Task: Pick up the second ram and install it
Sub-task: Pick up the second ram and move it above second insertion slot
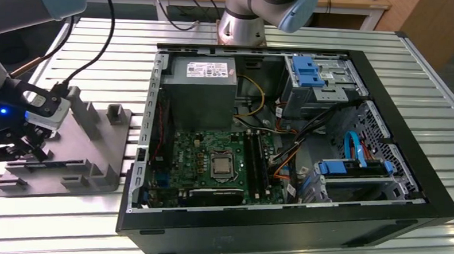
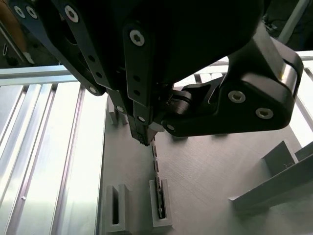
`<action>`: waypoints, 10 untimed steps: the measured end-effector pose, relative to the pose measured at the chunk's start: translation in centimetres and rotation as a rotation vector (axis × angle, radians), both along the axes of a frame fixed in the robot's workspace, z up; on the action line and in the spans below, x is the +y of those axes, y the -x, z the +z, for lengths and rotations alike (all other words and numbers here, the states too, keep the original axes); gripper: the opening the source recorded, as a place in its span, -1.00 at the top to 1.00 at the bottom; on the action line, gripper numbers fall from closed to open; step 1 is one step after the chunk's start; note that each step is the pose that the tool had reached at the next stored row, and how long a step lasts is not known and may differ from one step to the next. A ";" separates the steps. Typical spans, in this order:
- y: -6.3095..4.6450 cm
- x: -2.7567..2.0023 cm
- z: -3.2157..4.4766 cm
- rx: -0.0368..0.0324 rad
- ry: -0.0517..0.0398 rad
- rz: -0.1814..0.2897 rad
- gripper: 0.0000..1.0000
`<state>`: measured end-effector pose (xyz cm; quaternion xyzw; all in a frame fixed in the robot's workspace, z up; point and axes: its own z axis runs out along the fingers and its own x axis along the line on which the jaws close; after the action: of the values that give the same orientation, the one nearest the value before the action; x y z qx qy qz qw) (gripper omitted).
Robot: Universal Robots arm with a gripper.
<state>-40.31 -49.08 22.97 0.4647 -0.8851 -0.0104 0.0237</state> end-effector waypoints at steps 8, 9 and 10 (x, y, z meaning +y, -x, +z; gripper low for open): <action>0.0 0.00 0.00 0.0000 0.0000 0.055 0.80; 0.0 0.00 0.00 0.0000 0.0000 0.062 0.80; 0.0 0.00 0.00 0.0000 0.0000 0.070 0.80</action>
<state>-40.31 -49.08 22.97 0.4953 -0.8683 -0.0096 0.0241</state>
